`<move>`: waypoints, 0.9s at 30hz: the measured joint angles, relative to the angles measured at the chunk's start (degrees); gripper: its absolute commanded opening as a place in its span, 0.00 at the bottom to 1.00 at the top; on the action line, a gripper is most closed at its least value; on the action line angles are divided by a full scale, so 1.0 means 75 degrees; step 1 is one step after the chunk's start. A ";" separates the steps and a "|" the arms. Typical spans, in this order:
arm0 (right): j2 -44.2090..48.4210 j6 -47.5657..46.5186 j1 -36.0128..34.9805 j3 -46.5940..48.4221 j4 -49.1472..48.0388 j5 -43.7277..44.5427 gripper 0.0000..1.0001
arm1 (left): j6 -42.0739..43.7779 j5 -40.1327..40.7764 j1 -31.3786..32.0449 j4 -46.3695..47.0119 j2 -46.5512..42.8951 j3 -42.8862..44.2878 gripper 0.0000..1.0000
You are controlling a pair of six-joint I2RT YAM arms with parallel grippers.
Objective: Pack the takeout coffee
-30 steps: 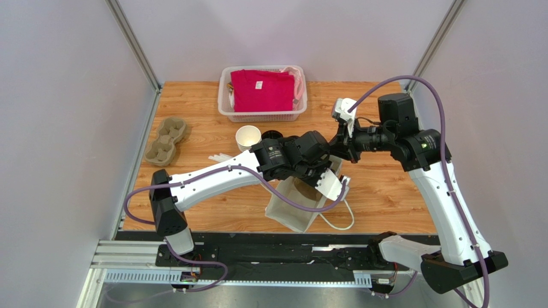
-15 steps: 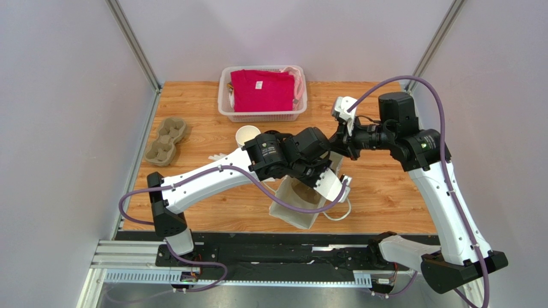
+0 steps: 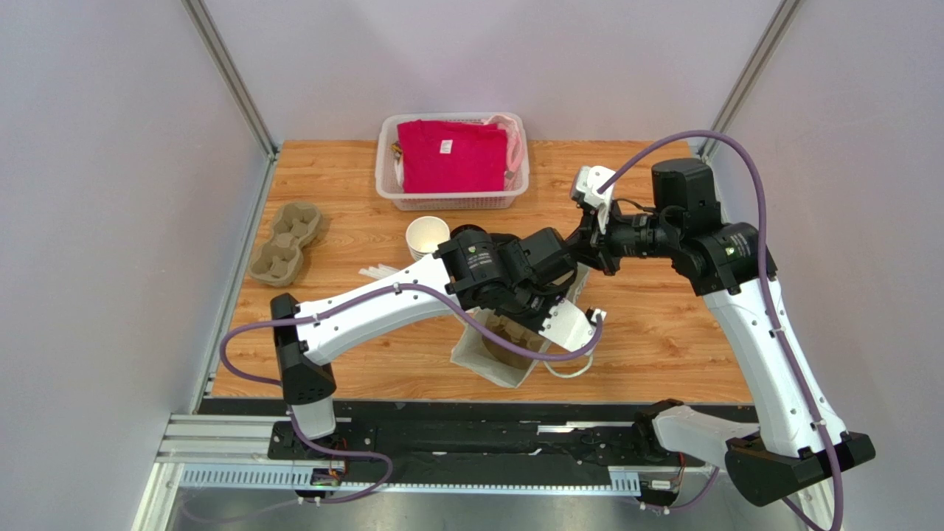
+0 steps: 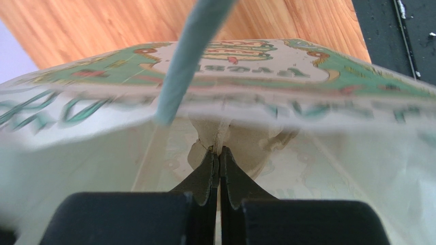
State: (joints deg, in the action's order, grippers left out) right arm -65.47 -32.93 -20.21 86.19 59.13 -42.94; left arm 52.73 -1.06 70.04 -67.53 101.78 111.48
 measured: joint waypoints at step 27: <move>0.0079 -0.0035 -0.0003 -0.0017 0.0017 -0.0175 0.00 | -0.0358 0.0017 -0.0187 0.0405 0.0475 -0.0312 0.62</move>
State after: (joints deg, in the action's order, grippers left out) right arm -64.88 -33.19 -20.23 86.06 59.27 -44.25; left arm 50.04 -0.93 68.64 -64.49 105.34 109.14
